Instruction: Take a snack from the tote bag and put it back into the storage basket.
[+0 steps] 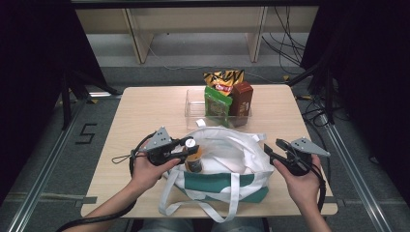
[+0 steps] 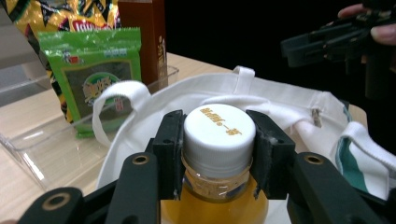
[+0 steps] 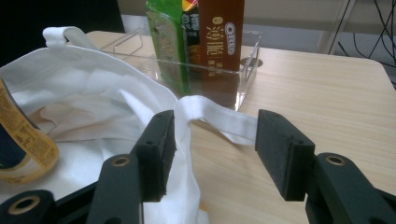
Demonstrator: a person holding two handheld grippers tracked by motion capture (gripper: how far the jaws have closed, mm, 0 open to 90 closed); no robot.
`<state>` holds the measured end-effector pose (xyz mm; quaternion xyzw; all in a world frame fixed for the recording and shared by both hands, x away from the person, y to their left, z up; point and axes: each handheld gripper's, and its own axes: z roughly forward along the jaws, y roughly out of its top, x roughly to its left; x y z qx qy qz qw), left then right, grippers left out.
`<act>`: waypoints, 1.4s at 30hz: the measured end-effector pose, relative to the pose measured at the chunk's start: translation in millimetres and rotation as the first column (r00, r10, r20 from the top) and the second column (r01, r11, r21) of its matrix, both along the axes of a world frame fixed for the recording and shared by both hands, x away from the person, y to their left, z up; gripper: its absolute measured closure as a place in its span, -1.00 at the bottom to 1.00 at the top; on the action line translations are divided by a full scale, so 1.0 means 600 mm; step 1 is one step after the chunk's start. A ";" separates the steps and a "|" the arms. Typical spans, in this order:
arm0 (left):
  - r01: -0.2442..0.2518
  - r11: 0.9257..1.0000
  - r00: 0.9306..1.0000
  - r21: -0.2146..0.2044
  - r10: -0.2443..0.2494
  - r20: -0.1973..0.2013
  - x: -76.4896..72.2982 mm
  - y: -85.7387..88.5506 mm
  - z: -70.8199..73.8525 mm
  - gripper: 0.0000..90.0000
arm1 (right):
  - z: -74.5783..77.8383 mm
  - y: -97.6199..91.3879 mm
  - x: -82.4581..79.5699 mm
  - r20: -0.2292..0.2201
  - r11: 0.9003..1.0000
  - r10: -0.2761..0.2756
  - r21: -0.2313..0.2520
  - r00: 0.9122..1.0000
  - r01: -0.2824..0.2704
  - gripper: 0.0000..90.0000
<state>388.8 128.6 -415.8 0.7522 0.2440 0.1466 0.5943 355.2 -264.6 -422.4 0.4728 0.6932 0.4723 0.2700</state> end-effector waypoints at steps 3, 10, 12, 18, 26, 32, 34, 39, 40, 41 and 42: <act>-0.005 1.000 1.000 -0.010 0.005 0.014 -0.003 0.004 0.009 0.30 | -0.001 -0.002 -0.002 -0.011 1.000 -0.026 0.014 1.000 0.026 0.07; -0.007 0.999 1.000 -0.041 0.008 0.030 -0.005 0.012 0.028 0.30 | -0.002 -0.003 0.000 0.016 1.000 -0.023 0.002 1.000 0.023 0.07; -0.012 0.999 0.999 -0.041 0.013 0.034 -0.005 0.015 0.033 0.30 | -0.003 -0.003 0.001 0.018 1.000 -0.021 -0.004 1.000 0.021 0.07; -0.014 0.998 0.999 -0.054 0.017 0.052 -0.008 0.019 0.050 0.30 | 0.000 -0.001 -0.007 0.019 0.999 -0.029 -0.024 0.999 0.030 0.07; -0.008 0.998 0.997 -0.062 0.013 0.072 -0.008 0.019 0.076 0.30 | 0.000 -0.002 -0.009 0.011 0.999 -0.041 -0.016 0.999 0.041 0.07; -0.010 0.997 0.997 -0.082 0.016 0.079 0.001 0.016 0.098 0.30 | -0.002 -0.005 -0.007 0.025 1.000 -0.029 -0.007 0.999 0.029 0.06; -0.014 0.996 0.996 -0.087 0.021 0.083 0.004 0.015 0.103 0.30 | -0.003 -0.005 -0.007 0.022 0.999 -0.043 -0.009 0.999 0.043 0.06; -0.012 0.995 0.995 -0.094 0.021 0.096 0.008 0.013 0.115 0.30 | -0.003 -0.003 -0.010 0.008 0.999 -0.048 -0.009 0.999 0.048 0.06; -0.008 0.995 0.995 -0.097 0.018 0.096 0.009 0.012 0.118 0.30 | -0.003 -0.002 -0.010 0.007 0.999 -0.052 -0.005 0.999 0.052 0.06; -0.008 0.995 0.996 -0.100 0.017 0.091 0.010 0.012 0.120 0.30 | -0.003 -0.002 -0.011 0.001 0.999 -0.051 -0.001 0.999 0.051 0.06; -0.005 0.994 0.996 -0.106 0.015 0.091 0.011 0.012 0.123 0.30 | -0.002 -0.001 -0.012 -0.008 0.999 -0.048 0.005 0.999 0.048 0.06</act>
